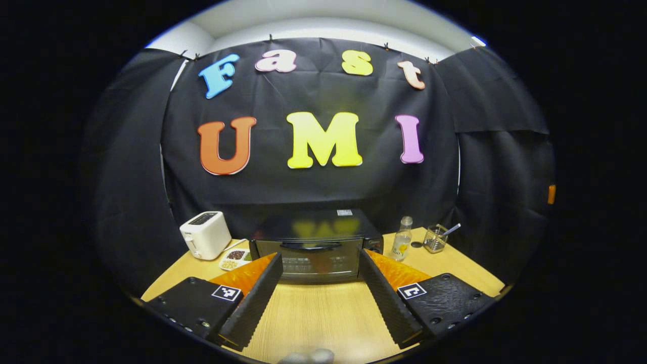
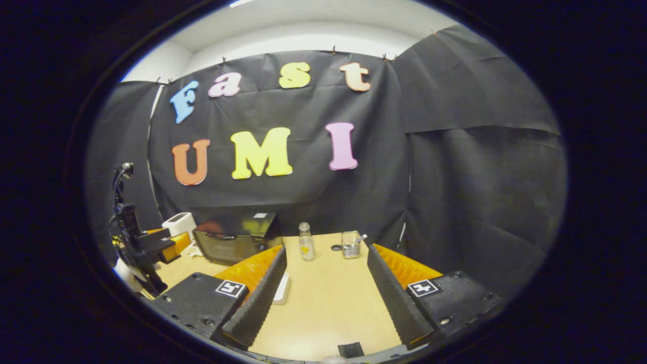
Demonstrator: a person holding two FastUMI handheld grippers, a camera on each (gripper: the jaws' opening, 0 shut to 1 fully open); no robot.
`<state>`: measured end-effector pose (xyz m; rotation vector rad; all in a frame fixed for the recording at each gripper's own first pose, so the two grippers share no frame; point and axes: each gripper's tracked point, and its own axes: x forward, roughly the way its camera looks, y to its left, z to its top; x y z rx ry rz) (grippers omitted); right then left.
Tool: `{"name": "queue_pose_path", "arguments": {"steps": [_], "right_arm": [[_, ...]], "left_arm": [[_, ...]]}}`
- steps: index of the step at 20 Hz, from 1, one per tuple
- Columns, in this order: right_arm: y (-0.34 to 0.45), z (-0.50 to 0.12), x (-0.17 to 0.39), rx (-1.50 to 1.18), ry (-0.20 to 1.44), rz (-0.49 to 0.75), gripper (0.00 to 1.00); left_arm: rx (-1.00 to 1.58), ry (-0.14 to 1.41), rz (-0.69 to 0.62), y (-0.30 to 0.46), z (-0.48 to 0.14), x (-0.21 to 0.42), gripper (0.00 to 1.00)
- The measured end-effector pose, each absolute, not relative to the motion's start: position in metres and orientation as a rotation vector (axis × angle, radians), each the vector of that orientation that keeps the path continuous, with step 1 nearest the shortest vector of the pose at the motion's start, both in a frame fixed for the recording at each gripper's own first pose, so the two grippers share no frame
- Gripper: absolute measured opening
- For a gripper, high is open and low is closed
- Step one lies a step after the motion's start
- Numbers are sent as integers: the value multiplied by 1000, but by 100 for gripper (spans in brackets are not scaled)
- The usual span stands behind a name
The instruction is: Open the electric oven with the left hand, put the food in, and close the electric oven.
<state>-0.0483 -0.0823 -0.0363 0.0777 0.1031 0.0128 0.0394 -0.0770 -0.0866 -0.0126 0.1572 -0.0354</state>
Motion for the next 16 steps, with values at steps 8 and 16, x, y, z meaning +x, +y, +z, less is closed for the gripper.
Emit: {"name": "queue_pose_path", "arguments": {"steps": [8,16], "right_arm": [[-79,4,-75,11,-30,180,97],[-37,0,-98,47,-40,264,100]], "left_arm": [[-22,28,138,-43,2,-114,96],[-3,33,198,-31,7,-183,96]]}}
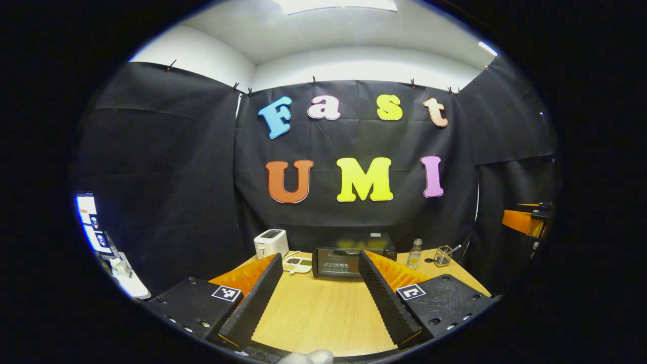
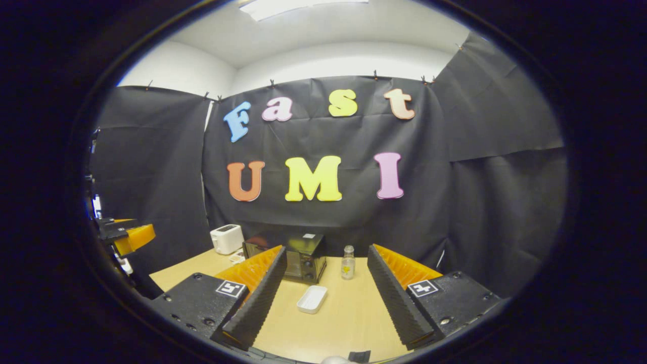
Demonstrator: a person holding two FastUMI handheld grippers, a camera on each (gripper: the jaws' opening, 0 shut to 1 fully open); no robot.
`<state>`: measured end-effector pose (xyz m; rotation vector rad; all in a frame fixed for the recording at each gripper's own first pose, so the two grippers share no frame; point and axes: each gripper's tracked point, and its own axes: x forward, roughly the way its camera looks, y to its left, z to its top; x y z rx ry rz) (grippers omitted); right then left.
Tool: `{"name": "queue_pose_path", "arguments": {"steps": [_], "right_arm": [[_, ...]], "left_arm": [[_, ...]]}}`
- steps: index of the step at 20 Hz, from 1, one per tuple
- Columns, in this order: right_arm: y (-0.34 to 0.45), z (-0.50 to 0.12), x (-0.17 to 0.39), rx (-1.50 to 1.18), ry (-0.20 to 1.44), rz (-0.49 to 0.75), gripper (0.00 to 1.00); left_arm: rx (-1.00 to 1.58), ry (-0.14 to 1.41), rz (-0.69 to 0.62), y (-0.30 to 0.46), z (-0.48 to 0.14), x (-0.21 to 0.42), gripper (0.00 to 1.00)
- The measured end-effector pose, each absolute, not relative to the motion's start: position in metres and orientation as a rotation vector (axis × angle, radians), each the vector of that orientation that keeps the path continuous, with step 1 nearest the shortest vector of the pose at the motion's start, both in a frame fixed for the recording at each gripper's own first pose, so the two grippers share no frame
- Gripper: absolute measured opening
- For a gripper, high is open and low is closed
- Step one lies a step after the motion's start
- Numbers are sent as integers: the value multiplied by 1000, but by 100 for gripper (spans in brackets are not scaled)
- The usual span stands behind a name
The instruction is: Open the electric oven with the left hand, put the food in, and close the electric oven.
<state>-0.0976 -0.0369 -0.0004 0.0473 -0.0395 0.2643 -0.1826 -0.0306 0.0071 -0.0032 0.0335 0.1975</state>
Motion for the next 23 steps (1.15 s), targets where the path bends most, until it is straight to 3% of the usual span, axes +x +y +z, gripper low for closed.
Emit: {"name": "queue_pose_path", "arguments": {"steps": [23], "right_arm": [[-15,8,-68,84,-16,126,97]], "left_arm": [[-29,29,14,-27,16,-105,96]]}}
